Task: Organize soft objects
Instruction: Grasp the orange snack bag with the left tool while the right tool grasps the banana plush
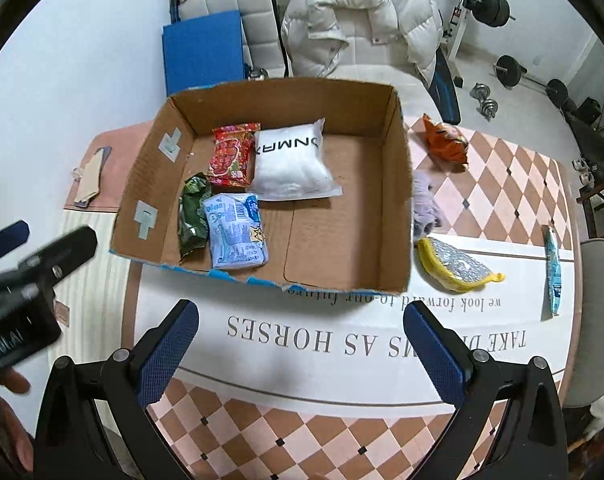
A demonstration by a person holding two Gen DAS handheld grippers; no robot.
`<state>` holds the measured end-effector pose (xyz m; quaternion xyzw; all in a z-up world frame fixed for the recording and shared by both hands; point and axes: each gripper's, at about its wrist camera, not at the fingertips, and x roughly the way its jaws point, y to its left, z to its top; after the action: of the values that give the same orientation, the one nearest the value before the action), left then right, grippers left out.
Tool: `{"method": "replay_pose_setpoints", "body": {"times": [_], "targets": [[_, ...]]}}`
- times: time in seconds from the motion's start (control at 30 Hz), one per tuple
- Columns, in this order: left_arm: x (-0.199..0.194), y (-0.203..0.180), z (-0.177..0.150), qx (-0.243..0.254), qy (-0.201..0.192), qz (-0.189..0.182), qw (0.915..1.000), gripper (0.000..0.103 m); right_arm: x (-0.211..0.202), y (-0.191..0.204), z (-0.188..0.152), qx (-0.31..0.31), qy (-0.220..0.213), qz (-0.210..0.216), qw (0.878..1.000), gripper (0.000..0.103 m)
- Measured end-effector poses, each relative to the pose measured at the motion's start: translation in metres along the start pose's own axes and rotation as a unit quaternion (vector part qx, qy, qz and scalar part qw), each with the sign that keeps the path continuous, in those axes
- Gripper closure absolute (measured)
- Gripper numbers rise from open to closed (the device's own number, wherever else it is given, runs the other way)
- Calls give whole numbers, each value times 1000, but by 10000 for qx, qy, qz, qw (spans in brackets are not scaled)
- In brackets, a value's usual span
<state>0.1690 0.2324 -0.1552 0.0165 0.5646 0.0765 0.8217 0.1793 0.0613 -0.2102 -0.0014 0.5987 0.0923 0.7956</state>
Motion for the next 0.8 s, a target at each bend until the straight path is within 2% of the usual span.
{"method": "replay_pose_setpoints", "body": {"times": [0.17, 0.2, 0.27, 0.37, 0.53, 0.63, 0.7, 0.77, 0.8], "targets": [[-16, -3, -6, -142, -41, -113, 9998, 5, -22, -1, -7, -25, -61, 248, 9997, 0], [-19, -5, -4, -183, -58, -160, 9997, 0, -25, -2, -7, -29, -56, 316, 9995, 0], [-26, -11, -1, -212, -135, -200, 9995, 0, -33, -6, -8, -23, -73, 442, 9990, 0], [-36, -36, 15, 15, -308, -203, 9993, 0, -42, -24, -6, 83, -160, 584, 9981, 0], [-35, -107, 59, 642, -353, -259, 9970, 0, -54, -95, 6, 596, -221, 565, 9964, 0], [-20, -164, 93, 1275, -321, -121, 9913, 0, -45, -161, 15, 1179, -166, 361, 9922, 0], [-4, -204, 114, 1755, -289, 73, 9840, 0, -23, -209, 17, 1840, 54, 454, 9819, 0], [19, -247, 134, 2278, -215, 332, 9729, 0, 7, -250, 14, 2539, 315, 663, 9644, 0], [33, -264, 141, 2499, -142, 445, 9671, 0, 28, -271, 11, 2928, 475, 777, 9518, 0]]}}
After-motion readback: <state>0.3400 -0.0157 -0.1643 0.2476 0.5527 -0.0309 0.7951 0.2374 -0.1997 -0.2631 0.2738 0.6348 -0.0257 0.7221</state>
